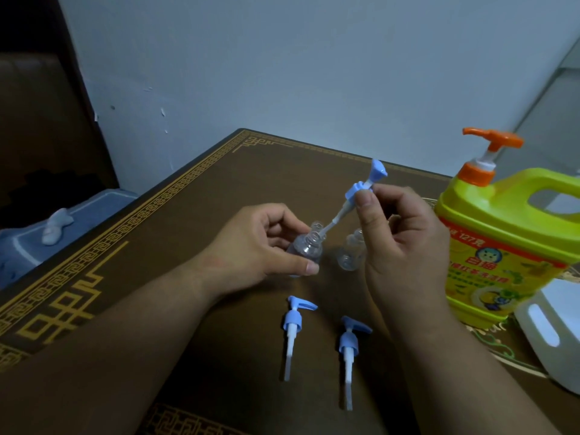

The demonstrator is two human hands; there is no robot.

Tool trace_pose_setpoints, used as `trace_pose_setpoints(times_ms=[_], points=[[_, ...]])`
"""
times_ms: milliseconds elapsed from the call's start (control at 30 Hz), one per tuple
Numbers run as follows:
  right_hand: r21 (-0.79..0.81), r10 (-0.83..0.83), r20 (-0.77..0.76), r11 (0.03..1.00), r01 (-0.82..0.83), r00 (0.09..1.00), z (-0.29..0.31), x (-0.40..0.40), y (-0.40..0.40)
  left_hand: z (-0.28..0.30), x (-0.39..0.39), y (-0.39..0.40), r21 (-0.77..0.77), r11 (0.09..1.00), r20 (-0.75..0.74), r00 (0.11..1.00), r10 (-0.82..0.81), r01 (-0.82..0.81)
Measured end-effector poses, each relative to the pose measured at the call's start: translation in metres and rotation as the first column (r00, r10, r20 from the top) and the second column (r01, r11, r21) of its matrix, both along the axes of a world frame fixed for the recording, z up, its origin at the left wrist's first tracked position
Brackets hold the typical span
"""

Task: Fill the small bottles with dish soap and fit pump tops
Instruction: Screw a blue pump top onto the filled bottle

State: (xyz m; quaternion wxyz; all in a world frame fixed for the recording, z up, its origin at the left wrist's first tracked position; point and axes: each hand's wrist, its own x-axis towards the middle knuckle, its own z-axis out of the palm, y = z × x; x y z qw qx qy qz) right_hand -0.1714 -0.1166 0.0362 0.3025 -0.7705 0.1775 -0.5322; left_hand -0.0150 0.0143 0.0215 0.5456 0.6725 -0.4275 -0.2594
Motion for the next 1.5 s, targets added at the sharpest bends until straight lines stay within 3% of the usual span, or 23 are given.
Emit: trace_pose_setpoints(times_ms=[233, 467, 867, 1100, 1300, 1500], points=[[0.011, 0.026, -0.079, 1.000, -0.026, 0.997, -0.006, 0.006, 0.002, 0.000, -0.002, 0.001, -0.032, 0.999, 0.000, 1.000, 0.012, -0.012], [-0.019, 0.083, -0.286, 0.996, -0.092, 0.955, -0.021, 0.014, 0.003, 0.000, -0.001, 0.001, -0.080, 0.996, -0.018, 0.999, 0.037, -0.039], [0.019, 0.064, -0.315, 0.998, -0.061, 0.947, -0.021, 0.015, 0.001, 0.000, -0.006, -0.002, -0.045, 0.996, -0.046, 0.996, 0.078, -0.080], [0.192, 0.260, -0.336, 0.960, -0.204, 0.906, -0.011, 0.009, 0.002, 0.003, -0.006, 0.000, -0.056, 0.998, -0.130, 0.991, 0.029, -0.036], [0.174, 0.198, -0.342, 0.974, -0.146, 0.919, -0.014, 0.009, 0.001, 0.002, -0.008, -0.002, -0.052, 0.997, -0.074, 0.996, 0.049, -0.053], [0.203, 0.237, -0.303, 0.962, -0.180, 0.923, -0.017, 0.011, 0.001, 0.001, -0.005, -0.003, -0.088, 0.993, -0.129, 0.989, 0.069, -0.080]])
